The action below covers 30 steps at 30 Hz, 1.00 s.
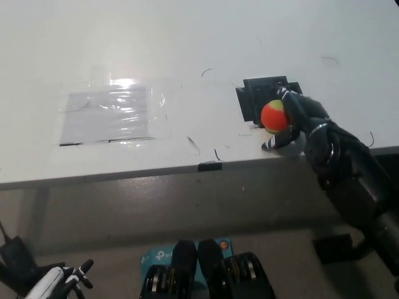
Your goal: The robot uses right hand to squeeze a small tennis ball placed on the black area of the table
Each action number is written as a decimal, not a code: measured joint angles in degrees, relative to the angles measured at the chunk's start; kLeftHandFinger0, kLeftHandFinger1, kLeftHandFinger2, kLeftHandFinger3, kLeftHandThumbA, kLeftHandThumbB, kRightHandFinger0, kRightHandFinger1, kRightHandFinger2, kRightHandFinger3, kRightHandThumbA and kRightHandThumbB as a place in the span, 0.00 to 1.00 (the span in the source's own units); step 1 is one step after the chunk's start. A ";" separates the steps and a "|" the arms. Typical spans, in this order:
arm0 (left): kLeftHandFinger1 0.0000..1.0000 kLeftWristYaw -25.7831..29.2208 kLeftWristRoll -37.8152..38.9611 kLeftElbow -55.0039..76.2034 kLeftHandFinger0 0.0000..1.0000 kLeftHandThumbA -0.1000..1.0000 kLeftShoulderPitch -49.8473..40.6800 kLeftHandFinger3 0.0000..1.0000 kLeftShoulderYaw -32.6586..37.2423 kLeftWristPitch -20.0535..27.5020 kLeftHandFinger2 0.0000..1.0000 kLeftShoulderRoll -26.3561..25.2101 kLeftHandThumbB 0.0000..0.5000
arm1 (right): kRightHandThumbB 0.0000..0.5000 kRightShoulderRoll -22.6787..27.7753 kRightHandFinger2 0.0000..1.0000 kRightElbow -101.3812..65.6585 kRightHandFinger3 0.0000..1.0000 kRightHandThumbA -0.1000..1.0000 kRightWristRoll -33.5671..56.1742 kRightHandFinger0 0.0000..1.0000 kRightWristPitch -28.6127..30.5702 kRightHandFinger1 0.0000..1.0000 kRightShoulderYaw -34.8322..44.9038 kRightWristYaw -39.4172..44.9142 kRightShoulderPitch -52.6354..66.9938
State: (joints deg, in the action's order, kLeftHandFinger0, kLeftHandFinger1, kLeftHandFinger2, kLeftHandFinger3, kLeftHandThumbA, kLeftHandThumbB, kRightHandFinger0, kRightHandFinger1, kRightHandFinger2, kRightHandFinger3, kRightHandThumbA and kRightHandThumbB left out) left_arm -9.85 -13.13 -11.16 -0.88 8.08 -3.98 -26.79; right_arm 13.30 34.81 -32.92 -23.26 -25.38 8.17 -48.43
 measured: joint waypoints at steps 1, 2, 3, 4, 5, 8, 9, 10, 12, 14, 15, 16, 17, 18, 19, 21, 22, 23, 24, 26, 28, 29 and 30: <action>0.17 -0.07 -0.04 0.00 0.21 1.00 -0.01 0.47 0.00 0.00 0.36 0.00 0.98 | 0.78 -0.21 1.00 0.80 1.00 0.88 0.02 1.00 0.49 1.00 0.36 -0.55 -0.29; 0.17 -0.19 -0.06 0.00 0.21 1.00 0.02 0.51 0.03 0.00 0.36 0.01 0.96 | 0.77 -0.41 1.00 1.70 1.00 0.85 0.08 1.00 0.97 1.00 0.52 -0.95 -0.53; 0.17 -0.26 -0.10 0.00 0.21 1.00 0.05 0.52 0.13 0.00 0.36 0.02 0.96 | 0.77 -0.96 1.00 3.32 1.00 0.84 0.31 1.00 1.94 1.00 0.93 -1.59 -0.69; 0.17 -0.29 -0.15 -0.01 0.21 1.00 0.05 0.50 0.22 0.01 0.36 0.01 0.95 | 0.75 -1.24 1.00 4.03 1.00 0.81 0.44 1.00 2.74 1.00 1.32 -2.03 -0.75; 0.19 -0.36 -0.21 -0.01 0.22 1.00 0.08 0.52 0.35 0.02 0.39 0.02 0.97 | 0.68 -1.42 1.00 4.94 1.00 0.74 0.57 1.00 3.73 1.00 1.76 -2.55 -0.97; 0.20 -0.52 -0.33 -0.02 0.23 1.00 0.41 0.51 0.66 0.07 0.40 0.03 0.98 | 0.30 -1.99 1.00 7.73 1.00 0.62 1.49 1.00 6.72 1.00 3.02 -3.29 -1.18; 0.20 -0.54 -0.36 -0.02 0.24 1.00 0.45 0.51 0.69 0.08 0.40 0.03 0.98 | 0.27 -2.22 1.00 8.29 1.00 0.61 1.79 1.00 7.39 1.00 3.29 -3.39 -1.16; 0.20 -0.56 -0.48 -0.01 0.24 1.00 0.57 0.51 0.81 0.08 0.40 0.04 0.98 | 0.27 -2.48 1.00 8.92 1.00 0.61 2.12 1.00 8.47 1.00 3.78 -3.62 -1.16; 0.20 -0.58 -0.76 0.17 0.23 1.00 0.81 0.55 1.03 0.08 0.42 0.06 0.92 | 0.03 -2.79 1.00 9.70 1.00 0.36 2.54 0.55 10.00 0.84 4.46 -4.10 -1.16; 0.21 -0.59 -1.05 0.46 0.24 1.00 0.89 0.54 1.15 0.08 0.42 0.06 0.90 | 0.00 -3.12 1.00 10.11 1.00 0.15 2.71 0.36 11.15 0.67 4.76 -4.74 -1.12; 0.20 -0.61 -1.20 0.55 0.23 1.00 0.95 0.54 1.19 0.09 0.41 0.06 0.91 | 0.00 -3.24 1.00 10.35 1.00 0.08 2.72 0.35 11.74 0.68 4.86 -5.44 -1.12; 0.21 -0.61 -1.33 0.60 0.24 1.00 1.01 0.52 1.22 0.11 0.41 0.06 0.94 | 0.00 -3.27 1.00 10.43 1.00 0.01 2.72 0.26 12.17 0.57 4.98 -6.01 -1.12; 0.21 -0.61 -1.41 0.65 0.24 1.00 1.04 0.52 1.23 0.12 0.41 0.06 0.95 | 0.00 -3.30 1.00 10.46 1.00 0.00 2.72 0.20 12.71 0.53 5.10 -6.75 -1.11; 0.19 -0.64 -1.40 0.71 0.23 1.00 1.04 0.51 1.22 0.11 0.39 0.07 0.98 | 0.00 -3.35 1.00 10.46 1.00 0.00 2.72 0.17 13.12 0.50 5.20 -7.27 -1.06; 0.18 -0.67 -1.41 0.74 0.21 1.00 1.05 0.49 1.22 0.11 0.37 0.08 0.97 | 0.00 -3.45 1.00 10.47 0.80 0.00 2.71 0.24 13.63 0.59 5.25 -7.99 -0.93; 0.15 -0.67 -1.44 0.74 0.18 1.00 1.04 0.47 1.22 0.18 0.35 0.14 1.00 | 0.01 -3.79 0.85 10.70 0.41 0.00 2.47 0.18 14.74 0.45 5.01 -9.95 -0.55; 0.15 -0.67 -1.49 0.74 0.17 1.00 1.04 0.47 1.22 0.26 0.34 0.16 1.00 | 0.04 -3.99 0.80 11.14 0.29 0.00 1.93 0.15 15.49 0.41 4.50 -11.46 -0.40; 0.15 -0.67 -1.57 0.75 0.17 1.00 1.05 0.49 1.23 0.32 0.35 0.17 1.00 | 0.06 -4.08 0.19 11.39 0.01 0.00 1.57 0.01 15.93 0.02 4.09 -12.34 -0.32; 0.15 -0.67 -1.67 0.73 0.17 1.00 1.04 0.49 1.23 0.35 0.35 0.18 1.00 | 0.15 -4.17 0.19 11.85 0.00 0.00 0.91 0.00 16.75 0.03 3.21 -14.00 -0.13; 0.17 -0.67 -1.79 0.72 0.18 1.00 1.04 0.48 1.23 0.35 0.37 0.17 0.99 | 0.29 -4.21 0.24 12.71 0.04 0.00 -0.22 0.00 17.93 0.07 1.83 -16.31 -0.01; 0.18 -0.66 -2.00 0.73 0.18 1.00 0.99 0.48 1.23 0.38 0.38 0.18 0.97 | 0.12 -4.20 0.52 13.53 0.30 0.00 -1.76 0.00 18.75 0.22 0.20 -19.05 0.12; 0.17 -0.66 -2.10 0.73 0.17 1.00 0.99 0.48 1.24 0.38 0.39 0.18 0.97 | 0.09 -4.20 0.51 13.79 0.31 0.00 -2.32 0.00 18.93 0.22 -0.45 -20.04 0.16; 0.18 -0.66 -2.24 0.73 0.18 1.00 0.99 0.49 1.24 0.42 0.38 0.19 0.97 | 0.10 -4.21 0.50 14.06 0.31 0.00 -3.12 0.00 19.13 0.21 -1.28 -21.47 0.24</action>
State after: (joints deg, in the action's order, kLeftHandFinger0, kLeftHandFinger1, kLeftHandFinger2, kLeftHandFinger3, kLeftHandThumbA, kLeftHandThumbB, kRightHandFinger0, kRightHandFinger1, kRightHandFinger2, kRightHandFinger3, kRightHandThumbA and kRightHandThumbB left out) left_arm -10.50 -15.37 -10.43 0.11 9.32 -3.56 -26.61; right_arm 9.10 48.87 -36.04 -4.13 -26.66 -13.31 -48.20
